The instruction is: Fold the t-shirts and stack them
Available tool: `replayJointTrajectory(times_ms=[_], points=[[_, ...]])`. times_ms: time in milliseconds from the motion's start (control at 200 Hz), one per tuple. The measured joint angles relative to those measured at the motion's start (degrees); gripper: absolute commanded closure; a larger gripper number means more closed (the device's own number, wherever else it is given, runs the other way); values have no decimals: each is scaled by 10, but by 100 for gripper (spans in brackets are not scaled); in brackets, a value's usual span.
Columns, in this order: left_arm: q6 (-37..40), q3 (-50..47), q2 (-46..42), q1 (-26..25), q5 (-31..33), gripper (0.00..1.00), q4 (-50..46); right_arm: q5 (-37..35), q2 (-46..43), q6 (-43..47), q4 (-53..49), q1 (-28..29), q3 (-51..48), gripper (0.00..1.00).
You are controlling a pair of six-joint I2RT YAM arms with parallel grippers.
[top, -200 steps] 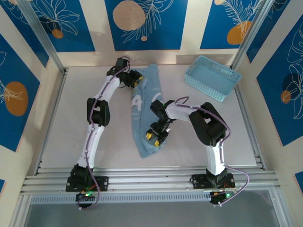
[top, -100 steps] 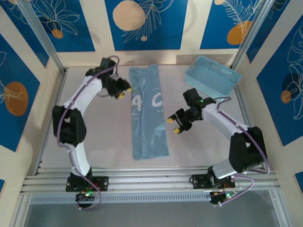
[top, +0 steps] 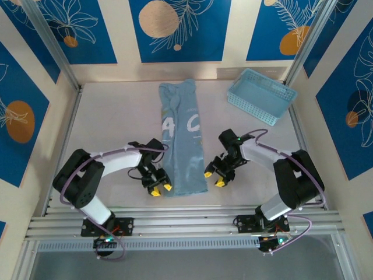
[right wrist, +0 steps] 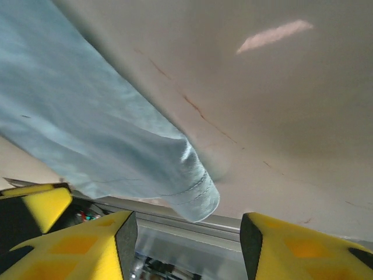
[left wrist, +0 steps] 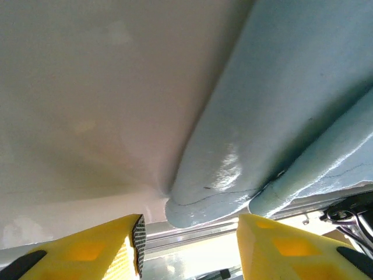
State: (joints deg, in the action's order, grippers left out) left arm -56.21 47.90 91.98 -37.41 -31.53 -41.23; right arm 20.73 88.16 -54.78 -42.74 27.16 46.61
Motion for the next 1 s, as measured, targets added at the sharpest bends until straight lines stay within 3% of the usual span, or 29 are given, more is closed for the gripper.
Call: replayJointTrajectory(times_ms=[95,235,405,540,675,1000], points=[[-19,-11,0,-10,0,56,19,5,18,0,17,22,-6,48],[-41,-19,9,-21,0,66,44,5,39,0,37,39,-8,50],[-59,-14,23,-33,7,75,45,5,58,-2,55,53,-14,60],[-69,-11,28,-33,11,85,39,4,63,-10,58,59,-13,75],[-75,-4,32,-35,8,100,42,3,70,-20,83,75,-7,100],[-59,-34,-31,-48,26,100,37,33,47,-50,37,95,-10,100]])
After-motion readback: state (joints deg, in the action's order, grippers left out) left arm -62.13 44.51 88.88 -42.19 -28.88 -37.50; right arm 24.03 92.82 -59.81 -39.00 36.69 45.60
